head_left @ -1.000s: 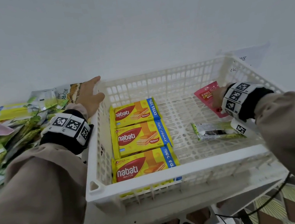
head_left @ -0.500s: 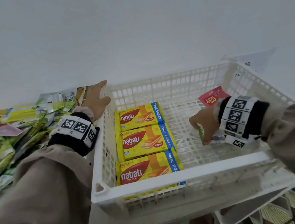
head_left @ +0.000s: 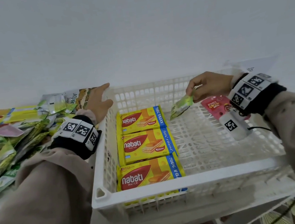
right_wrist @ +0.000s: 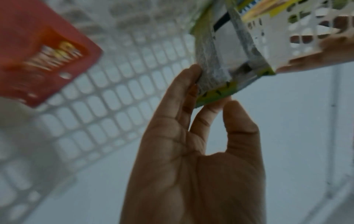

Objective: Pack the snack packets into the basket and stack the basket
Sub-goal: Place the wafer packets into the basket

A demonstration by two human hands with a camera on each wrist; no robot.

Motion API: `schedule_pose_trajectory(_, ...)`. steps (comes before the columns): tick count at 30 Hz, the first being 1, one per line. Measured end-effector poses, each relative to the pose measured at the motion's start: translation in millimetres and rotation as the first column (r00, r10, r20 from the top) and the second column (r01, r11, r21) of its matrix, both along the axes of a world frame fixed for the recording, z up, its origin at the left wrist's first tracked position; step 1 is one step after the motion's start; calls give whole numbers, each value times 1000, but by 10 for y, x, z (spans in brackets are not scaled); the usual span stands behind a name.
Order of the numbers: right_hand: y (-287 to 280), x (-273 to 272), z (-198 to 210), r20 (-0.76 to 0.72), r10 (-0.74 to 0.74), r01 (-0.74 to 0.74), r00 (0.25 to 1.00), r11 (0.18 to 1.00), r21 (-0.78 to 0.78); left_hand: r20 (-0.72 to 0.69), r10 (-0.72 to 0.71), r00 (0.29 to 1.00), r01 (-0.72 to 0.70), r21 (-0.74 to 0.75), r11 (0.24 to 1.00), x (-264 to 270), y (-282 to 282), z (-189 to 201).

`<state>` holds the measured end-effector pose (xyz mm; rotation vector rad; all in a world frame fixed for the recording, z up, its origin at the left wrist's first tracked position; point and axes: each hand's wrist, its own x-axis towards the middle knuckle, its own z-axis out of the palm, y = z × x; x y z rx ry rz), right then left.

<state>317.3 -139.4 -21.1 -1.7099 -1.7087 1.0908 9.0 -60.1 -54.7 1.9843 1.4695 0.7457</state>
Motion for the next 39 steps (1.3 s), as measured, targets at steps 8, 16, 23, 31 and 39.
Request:
schedule_pose_trajectory(8,76,262,-482,235,-140,147,962,989,-14,5,-3,1000,3,-14,1000,-8,-2,-4)
schedule_pose_trajectory(16,131,14,-514,652,-209,14,729,957,291,23,-8,1000,8,-16,1000,-6,19,-29)
schedule_pose_trajectory(23,52,-253,-720,795,112,-73,596,994,-85,29,-2,1000,2,-20,1000,-13,34,-35)
schedule_pose_trajectory(31,109,-174,-820,753,142,-174,643,984,-37,11,-15,1000,15,-13,1000,-12,61,-42)
schedule_pose_trajectory(39,45,-210,-866,855,267,-231,444,956,-179,12,-17,1000,17,-6,1000,-14,38,-31)
